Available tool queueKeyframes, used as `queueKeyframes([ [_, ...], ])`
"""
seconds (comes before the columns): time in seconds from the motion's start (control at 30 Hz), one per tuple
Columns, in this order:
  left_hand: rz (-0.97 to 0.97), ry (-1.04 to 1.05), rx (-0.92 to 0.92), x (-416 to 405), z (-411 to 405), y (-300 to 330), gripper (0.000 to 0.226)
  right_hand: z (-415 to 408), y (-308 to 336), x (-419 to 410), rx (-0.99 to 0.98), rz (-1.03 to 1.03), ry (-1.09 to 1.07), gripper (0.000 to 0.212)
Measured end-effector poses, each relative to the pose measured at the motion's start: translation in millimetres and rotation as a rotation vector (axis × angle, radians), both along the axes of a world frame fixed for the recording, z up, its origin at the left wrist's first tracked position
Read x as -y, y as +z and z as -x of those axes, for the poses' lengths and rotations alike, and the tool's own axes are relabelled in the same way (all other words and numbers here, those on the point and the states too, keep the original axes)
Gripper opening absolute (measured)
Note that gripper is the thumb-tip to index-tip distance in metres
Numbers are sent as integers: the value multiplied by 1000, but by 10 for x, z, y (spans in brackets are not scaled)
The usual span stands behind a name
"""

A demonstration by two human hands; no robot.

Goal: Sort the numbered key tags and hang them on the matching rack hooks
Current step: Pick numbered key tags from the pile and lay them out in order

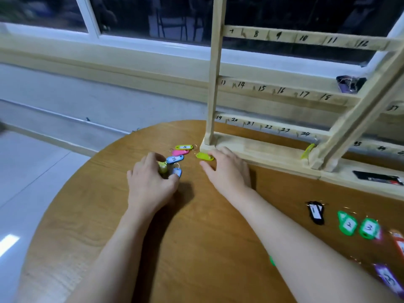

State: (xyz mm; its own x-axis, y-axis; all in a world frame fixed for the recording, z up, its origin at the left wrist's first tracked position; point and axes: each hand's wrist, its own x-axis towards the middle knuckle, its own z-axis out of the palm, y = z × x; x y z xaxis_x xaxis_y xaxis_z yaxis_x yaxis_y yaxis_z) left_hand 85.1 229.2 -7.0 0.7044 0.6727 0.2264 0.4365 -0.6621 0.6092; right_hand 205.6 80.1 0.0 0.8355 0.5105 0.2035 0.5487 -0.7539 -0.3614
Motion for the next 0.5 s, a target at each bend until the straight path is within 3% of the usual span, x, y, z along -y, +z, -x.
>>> queueKeyframes([
  [0.2,-20,-133,-37,-54,1,13,28,-30,-64,-9,74,-85,-28,18],
  [0.3,19,-162,-19,-101,-9,9,33,-16,-64,-34,92,-68,-43,21],
  [0.5,9,-153,10,-115,-28,-10,18,-14,-65,-18,75,-75,-58,29],
])
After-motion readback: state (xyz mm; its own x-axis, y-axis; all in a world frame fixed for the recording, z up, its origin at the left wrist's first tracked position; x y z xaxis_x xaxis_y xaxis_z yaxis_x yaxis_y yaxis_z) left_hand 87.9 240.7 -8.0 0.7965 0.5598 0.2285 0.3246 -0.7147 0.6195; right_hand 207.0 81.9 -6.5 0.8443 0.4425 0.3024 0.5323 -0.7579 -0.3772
